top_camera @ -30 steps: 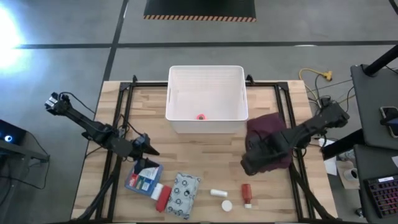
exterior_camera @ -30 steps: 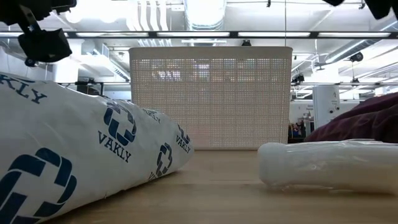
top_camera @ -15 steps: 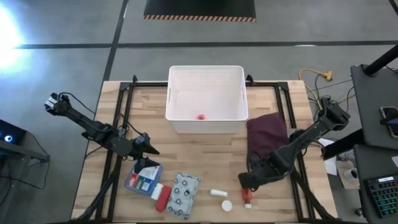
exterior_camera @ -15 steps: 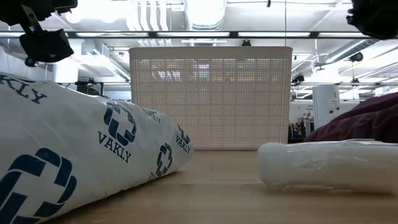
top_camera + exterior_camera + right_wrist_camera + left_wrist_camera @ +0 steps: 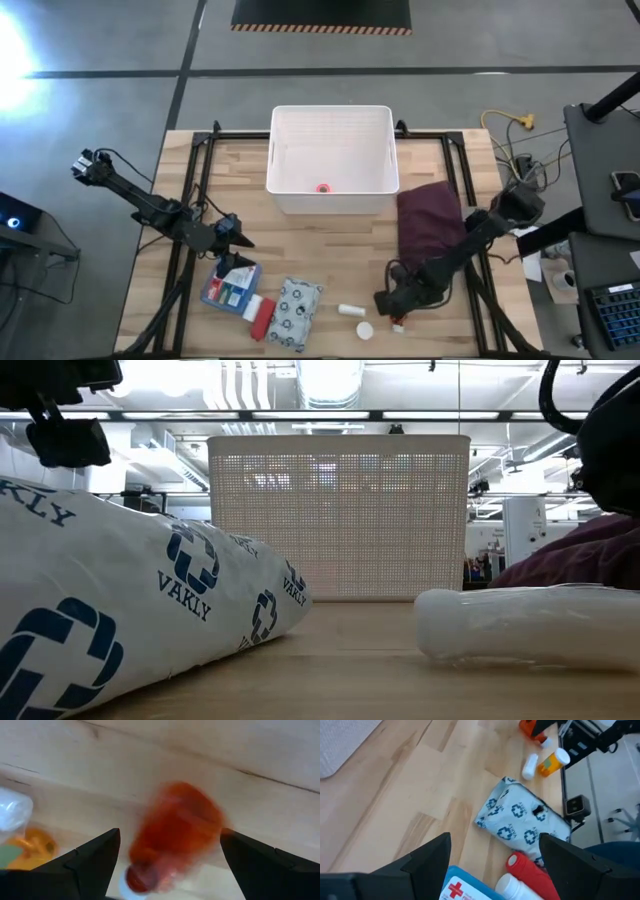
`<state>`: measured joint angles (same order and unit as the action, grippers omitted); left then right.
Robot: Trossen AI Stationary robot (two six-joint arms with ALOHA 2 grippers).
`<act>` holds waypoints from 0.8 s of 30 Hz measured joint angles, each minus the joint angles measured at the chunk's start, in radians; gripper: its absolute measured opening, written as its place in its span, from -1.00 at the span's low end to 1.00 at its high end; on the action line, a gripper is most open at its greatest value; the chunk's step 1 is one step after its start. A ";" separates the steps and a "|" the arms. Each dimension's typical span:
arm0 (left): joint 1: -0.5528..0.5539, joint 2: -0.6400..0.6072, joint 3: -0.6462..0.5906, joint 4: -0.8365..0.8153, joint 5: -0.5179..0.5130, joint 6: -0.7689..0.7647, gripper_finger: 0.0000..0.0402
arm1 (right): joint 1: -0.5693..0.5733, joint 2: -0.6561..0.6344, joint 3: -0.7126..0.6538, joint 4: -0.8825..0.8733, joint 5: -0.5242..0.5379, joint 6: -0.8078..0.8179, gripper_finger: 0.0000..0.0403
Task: Pick & place medical supplies in basket/bin
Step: Put the red pill bottle into the white bin
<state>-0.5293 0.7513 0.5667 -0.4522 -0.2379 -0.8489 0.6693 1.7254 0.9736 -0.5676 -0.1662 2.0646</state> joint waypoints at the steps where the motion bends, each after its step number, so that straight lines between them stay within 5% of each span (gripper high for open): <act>1: 0.000 0.000 0.000 0.001 0.000 -0.003 0.42 | 0.000 0.010 0.004 -0.002 0.000 -0.002 0.66; 7: 0.000 0.001 0.000 -0.003 0.000 -0.006 0.42 | -0.006 0.057 0.015 0.011 -0.029 -0.010 0.57; 14: 0.000 0.001 0.000 -0.043 0.000 -0.025 0.42 | -0.024 0.039 0.013 -0.009 0.015 -0.076 -0.05; 18: 0.000 0.000 0.000 -0.064 -0.001 -0.025 0.42 | -0.046 -0.018 0.038 -0.023 0.140 -0.154 -0.40; 24: 0.000 -0.007 0.000 -0.100 -0.001 -0.025 0.42 | -0.120 -0.186 0.178 -0.130 0.455 -0.346 -0.40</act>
<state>-0.5297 0.7443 0.5667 -0.5522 -0.2388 -0.8742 0.5493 1.5394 1.1519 -0.6974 0.2885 1.7182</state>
